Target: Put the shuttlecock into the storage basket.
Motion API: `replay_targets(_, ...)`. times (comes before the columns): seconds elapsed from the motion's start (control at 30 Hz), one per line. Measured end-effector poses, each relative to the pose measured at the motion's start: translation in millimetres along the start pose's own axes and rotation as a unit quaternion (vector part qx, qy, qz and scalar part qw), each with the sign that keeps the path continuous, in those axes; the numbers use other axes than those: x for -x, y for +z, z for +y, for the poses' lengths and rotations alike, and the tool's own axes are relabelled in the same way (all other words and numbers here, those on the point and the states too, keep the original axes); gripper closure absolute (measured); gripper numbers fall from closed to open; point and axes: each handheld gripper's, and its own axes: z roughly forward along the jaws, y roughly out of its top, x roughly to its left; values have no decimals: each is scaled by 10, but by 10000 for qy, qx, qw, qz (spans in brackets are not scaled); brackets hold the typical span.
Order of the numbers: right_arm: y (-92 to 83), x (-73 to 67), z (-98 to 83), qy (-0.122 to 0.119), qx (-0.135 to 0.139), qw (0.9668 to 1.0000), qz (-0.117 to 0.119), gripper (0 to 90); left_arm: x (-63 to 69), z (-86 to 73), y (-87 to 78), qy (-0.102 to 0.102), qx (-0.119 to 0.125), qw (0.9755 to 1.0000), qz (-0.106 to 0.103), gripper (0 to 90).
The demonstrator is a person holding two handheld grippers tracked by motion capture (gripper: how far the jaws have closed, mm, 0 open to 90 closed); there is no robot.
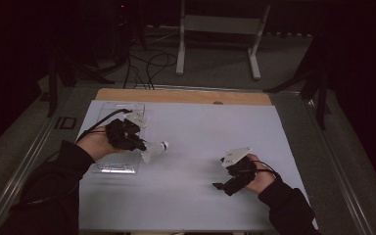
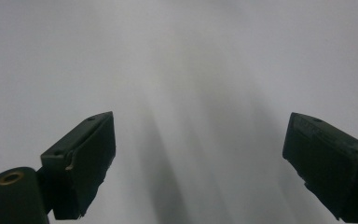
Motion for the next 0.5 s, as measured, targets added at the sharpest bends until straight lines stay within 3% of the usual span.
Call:
replay_targets(0.3,-53,24,-163,316,261,9992,16,94,-112,-128,-89,-351,101,9990,263,900)
replay_targets(0.37,-54,19,-194,329,264,9991,-25,94,-143,-154,-99,-533,132,9980,321,900)
replay_targets(0.5,-65,4,-261,414,329,9986,-59,94,-193,-196,-145,-690,171,9965,443,900)
